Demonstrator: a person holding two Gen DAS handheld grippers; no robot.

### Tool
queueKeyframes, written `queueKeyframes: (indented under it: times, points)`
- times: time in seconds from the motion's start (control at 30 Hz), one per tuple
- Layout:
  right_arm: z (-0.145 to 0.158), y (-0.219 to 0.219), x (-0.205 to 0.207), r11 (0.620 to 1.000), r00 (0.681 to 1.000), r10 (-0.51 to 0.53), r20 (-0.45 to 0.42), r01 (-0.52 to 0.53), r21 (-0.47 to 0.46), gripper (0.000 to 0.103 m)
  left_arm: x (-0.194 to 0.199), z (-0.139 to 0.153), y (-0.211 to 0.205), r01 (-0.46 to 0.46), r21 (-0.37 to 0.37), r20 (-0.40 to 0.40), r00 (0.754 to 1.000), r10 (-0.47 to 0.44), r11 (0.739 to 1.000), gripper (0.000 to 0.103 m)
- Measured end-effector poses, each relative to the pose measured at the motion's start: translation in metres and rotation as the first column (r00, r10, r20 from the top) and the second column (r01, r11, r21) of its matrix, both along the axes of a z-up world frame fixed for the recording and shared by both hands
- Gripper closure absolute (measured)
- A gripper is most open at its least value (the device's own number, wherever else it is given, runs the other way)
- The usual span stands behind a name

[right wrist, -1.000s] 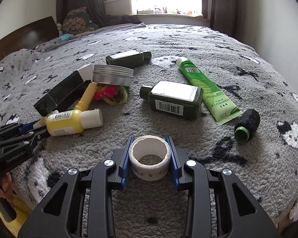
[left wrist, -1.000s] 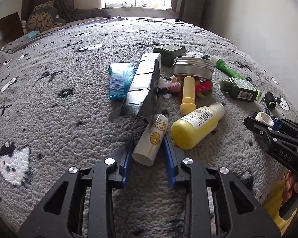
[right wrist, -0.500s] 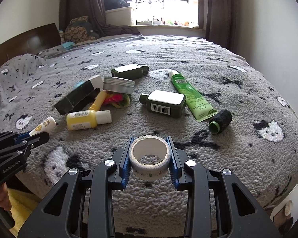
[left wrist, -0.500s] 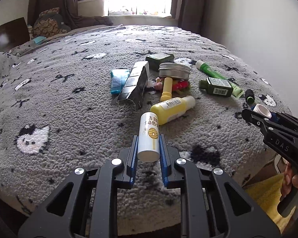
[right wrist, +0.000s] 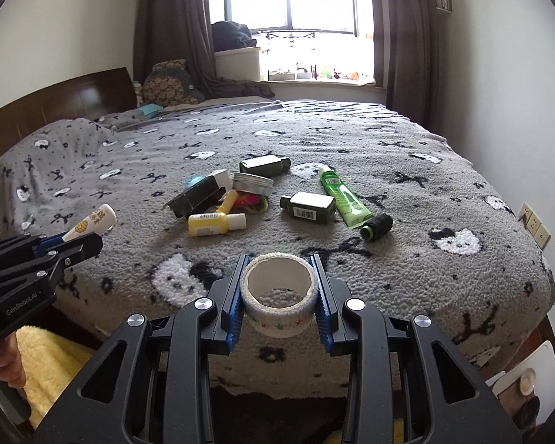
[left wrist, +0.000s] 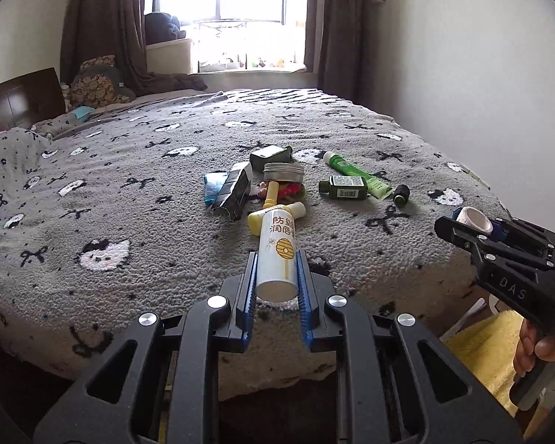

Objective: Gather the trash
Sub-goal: 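Lower both grippers below the bed edge and open them over the bin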

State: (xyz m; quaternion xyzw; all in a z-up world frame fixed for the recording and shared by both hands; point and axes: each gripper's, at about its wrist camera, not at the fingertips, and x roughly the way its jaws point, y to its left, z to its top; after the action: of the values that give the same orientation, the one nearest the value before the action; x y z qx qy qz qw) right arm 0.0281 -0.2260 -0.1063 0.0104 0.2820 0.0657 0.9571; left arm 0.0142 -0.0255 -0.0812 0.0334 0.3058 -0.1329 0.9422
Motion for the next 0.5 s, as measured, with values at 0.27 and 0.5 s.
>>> queueKeyframes:
  times: [0.27, 0.5]
  points:
    - [-0.019, 0.006, -0.028, 0.998, 0.998, 0.033, -0.054, -0.035, -0.048, 0.07, -0.037, -0.028, -0.006, 0.046, 0.017, -0.09, 0.995, -0.044, 0.999, 0.085]
    - [-0.07, 0.011, -0.029, 0.997, 0.977, 0.059, -0.203, -0.068, -0.038, 0.07, -0.043, -0.08, -0.006, 0.078, 0.012, -0.238, 0.969, -0.073, 0.997, 0.085]
